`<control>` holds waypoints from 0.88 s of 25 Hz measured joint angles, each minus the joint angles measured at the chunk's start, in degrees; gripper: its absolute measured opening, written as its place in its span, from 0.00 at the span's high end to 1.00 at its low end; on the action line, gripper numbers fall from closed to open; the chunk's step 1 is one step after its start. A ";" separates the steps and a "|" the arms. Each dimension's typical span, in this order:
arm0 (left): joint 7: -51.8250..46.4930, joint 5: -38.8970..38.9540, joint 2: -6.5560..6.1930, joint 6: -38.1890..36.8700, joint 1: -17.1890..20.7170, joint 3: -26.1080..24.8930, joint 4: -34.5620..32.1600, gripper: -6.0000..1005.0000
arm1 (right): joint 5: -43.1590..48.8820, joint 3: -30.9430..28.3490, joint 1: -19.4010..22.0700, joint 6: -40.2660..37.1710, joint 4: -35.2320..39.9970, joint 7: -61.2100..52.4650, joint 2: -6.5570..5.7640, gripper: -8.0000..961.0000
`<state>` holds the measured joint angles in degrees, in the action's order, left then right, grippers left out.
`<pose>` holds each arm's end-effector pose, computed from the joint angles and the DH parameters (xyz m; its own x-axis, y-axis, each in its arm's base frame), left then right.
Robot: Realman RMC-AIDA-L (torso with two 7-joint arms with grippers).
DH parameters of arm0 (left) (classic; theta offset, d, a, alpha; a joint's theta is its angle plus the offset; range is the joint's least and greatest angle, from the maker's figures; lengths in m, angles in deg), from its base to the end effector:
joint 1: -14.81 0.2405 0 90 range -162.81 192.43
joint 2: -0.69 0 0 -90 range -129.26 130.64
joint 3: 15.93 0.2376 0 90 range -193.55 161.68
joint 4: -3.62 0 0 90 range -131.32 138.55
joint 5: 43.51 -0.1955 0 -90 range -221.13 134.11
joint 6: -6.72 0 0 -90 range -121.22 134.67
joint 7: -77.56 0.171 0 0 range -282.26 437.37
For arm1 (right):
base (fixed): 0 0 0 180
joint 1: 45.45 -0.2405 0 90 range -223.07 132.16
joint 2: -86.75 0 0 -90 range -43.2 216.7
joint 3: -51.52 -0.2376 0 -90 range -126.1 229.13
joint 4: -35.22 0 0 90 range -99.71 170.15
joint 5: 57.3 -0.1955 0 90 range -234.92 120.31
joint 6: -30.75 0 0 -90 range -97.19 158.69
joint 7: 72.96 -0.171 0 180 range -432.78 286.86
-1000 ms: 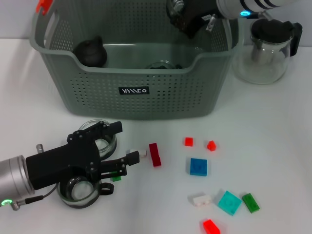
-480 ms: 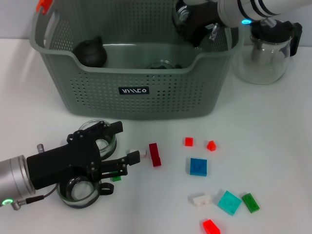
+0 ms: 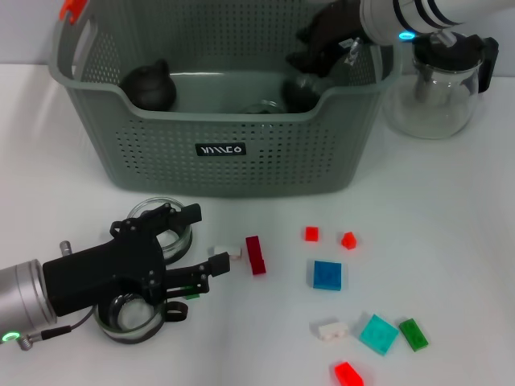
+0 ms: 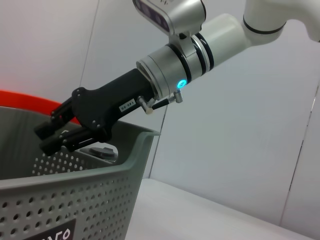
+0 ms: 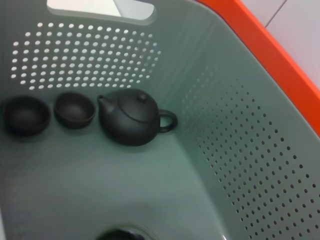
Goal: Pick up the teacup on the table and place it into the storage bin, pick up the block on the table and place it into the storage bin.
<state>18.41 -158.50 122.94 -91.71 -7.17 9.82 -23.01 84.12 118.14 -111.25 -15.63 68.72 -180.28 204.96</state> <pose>-0.2498 0.2556 -0.0315 0.6623 0.2514 0.7057 0.4800 -0.8657 -0.1421 0.0877 0.4766 -0.0508 0.9892 -0.0751 0.1258 0.0089 -0.8262 -0.5633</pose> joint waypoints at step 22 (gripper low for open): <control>-0.16 -0.16 -0.13 -0.79 0.10 0.00 -0.04 0.11 | -37.88 -11.11 20.41 -39.95 36.17 4.55 -2.14 0.35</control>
<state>18.25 -158.66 122.81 -92.49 -7.07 9.82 -23.05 46.24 107.03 -90.84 -55.58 104.89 -175.73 202.83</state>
